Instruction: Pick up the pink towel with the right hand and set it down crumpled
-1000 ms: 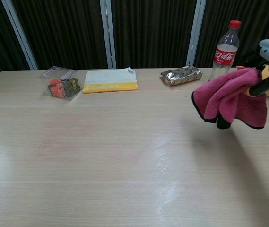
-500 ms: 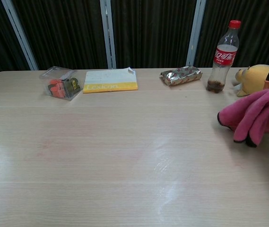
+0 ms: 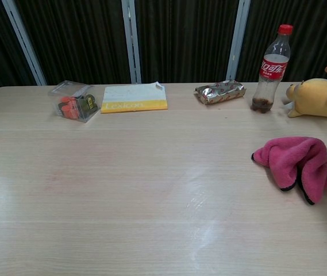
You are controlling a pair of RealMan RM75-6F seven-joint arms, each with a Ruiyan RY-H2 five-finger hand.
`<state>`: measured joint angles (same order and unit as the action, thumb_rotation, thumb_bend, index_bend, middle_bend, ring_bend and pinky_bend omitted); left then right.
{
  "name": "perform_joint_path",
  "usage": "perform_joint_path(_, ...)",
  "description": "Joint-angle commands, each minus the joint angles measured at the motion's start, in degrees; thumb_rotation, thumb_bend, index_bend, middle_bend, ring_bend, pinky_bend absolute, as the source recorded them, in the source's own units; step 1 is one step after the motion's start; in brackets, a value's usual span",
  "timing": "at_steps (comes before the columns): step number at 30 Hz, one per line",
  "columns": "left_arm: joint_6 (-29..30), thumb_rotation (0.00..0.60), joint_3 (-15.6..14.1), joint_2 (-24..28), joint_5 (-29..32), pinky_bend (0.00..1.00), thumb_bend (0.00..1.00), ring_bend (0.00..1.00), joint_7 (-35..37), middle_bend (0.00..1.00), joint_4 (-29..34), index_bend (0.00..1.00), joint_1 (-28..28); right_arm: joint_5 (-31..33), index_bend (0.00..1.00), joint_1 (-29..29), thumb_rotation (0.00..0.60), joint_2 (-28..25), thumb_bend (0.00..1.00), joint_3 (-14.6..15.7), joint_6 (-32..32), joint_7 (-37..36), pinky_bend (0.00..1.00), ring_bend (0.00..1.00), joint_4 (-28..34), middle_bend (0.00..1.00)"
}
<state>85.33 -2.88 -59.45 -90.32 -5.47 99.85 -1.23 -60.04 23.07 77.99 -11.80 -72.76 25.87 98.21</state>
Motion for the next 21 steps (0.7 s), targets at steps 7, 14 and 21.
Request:
perform_joint_path(7,1.07,0.600,0.06,-0.25,-1.11,0.00,0.00,0.00,1.58,0.00,-0.69,0.03,0.16,-15.93,0.00,-10.74,0.600,-9.89,0.00,9.49,-11.24,-9.09,0.00,0.00,7.49,0.00)
perform_joint_path(14,2.40,0.600,0.43,-0.99,-2.34,0.00,0.00,0.00,2.57,0.00,-1.94,0.02,0.19,-26.42,0.00,-18.00,0.600,-13.87,0.00,15.80,-18.98,-12.75,0.00,0.00,5.55,0.00)
perform_joint_path(21,2.48,0.600,0.65,-1.22,-2.55,0.00,0.00,0.00,2.43,0.00,-3.55,0.02,-0.02,-29.83,0.00,-19.81,0.600,-14.24,0.00,15.75,-21.02,-16.74,0.00,0.00,3.40,0.00)
